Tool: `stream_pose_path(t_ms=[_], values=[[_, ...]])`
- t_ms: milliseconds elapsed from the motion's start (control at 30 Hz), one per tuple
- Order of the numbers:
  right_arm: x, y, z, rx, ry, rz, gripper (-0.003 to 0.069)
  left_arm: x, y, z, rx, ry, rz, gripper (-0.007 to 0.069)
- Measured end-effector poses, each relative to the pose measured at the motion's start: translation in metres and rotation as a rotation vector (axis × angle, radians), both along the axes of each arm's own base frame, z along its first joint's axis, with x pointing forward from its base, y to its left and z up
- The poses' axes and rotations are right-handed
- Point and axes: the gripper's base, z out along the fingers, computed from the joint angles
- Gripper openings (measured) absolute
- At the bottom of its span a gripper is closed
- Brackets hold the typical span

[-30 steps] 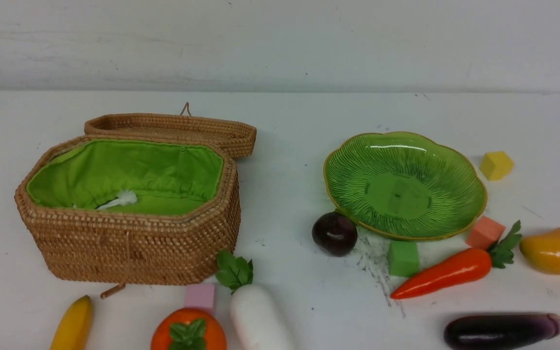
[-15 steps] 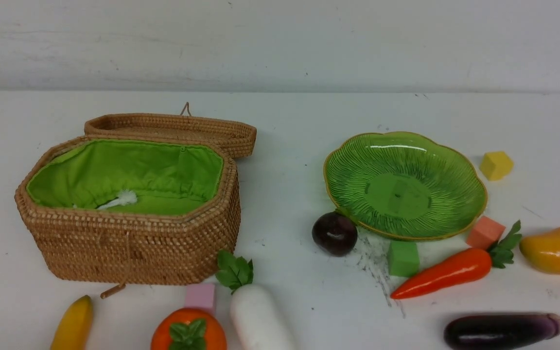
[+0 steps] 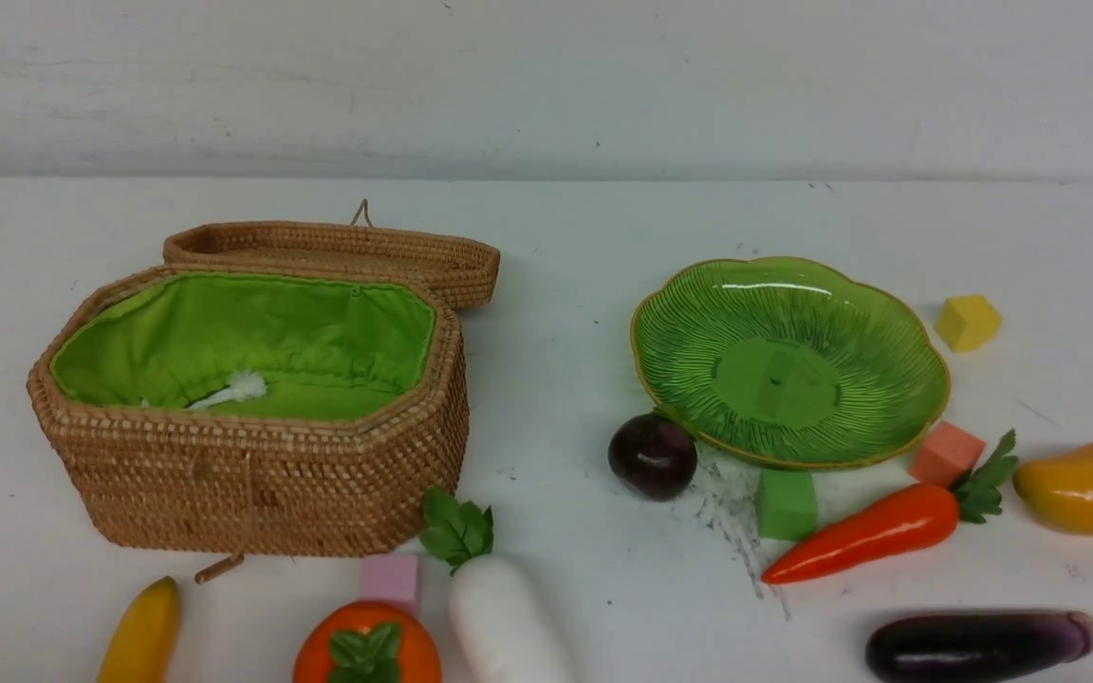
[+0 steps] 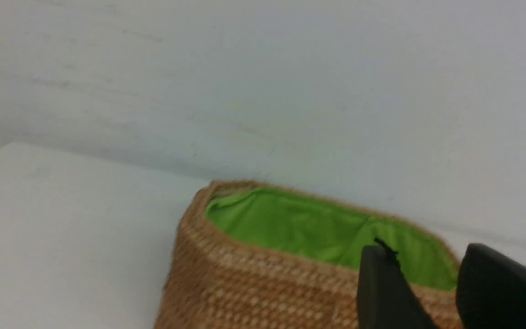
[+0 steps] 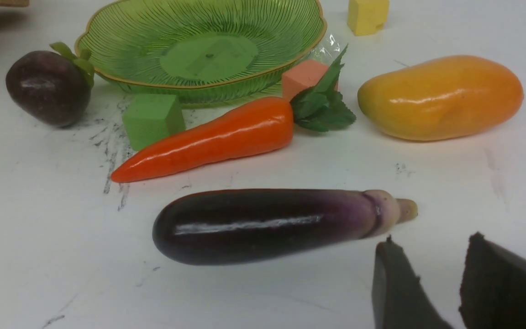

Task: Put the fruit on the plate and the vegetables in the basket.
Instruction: Use the left arm to grab a banana and put it into the right plate

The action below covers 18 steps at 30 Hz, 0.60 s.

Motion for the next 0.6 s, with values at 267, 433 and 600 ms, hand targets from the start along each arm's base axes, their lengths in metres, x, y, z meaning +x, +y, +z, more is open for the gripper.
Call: stream_pose_path(t_ms=[267, 433, 600], values=[[0.0, 0.0, 0.0, 0.0, 0.0, 0.0, 0.0239, -0.023, 0.002, 0.081, -0.268, -0.263, -0.073, 0.0239], [0.0, 0.0, 0.0, 0.0, 0.0, 0.0, 0.0239, -0.028, 0.009, 0.148, -0.4, -0.107, -0.016, 0.0239], [0.0, 0.0, 0.0, 0.0, 0.0, 0.0, 0.0239, 0.002, 0.014, 0.15, -0.37, 0.336, 0.14, 0.0239]])
